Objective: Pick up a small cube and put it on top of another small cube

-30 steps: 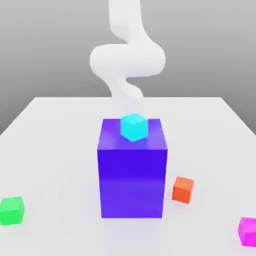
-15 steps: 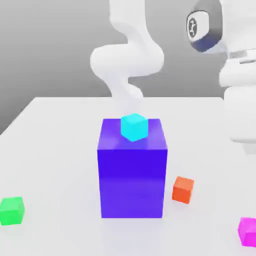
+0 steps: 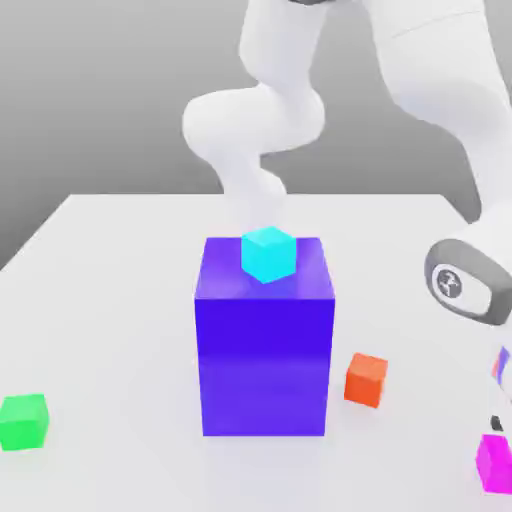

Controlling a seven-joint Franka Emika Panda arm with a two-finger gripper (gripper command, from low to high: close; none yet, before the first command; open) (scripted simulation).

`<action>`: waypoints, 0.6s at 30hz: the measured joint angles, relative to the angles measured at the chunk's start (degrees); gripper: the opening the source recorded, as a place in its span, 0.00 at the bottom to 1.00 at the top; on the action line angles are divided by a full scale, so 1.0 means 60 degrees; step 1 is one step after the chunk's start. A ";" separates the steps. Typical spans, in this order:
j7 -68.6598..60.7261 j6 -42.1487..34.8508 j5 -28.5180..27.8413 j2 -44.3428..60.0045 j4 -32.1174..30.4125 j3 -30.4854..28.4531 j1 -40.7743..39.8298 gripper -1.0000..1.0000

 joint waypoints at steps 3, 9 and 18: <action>0.0001 -0.0016 -0.0001 -0.0001 0.0000 0.0002 -0.0001 0.00; -0.0193 -0.0873 0.0248 -0.1109 -0.0250 0.0161 -0.0116 0.00; -0.3049 -0.1290 0.0619 -0.2065 -0.0878 -0.1023 -0.2846 0.00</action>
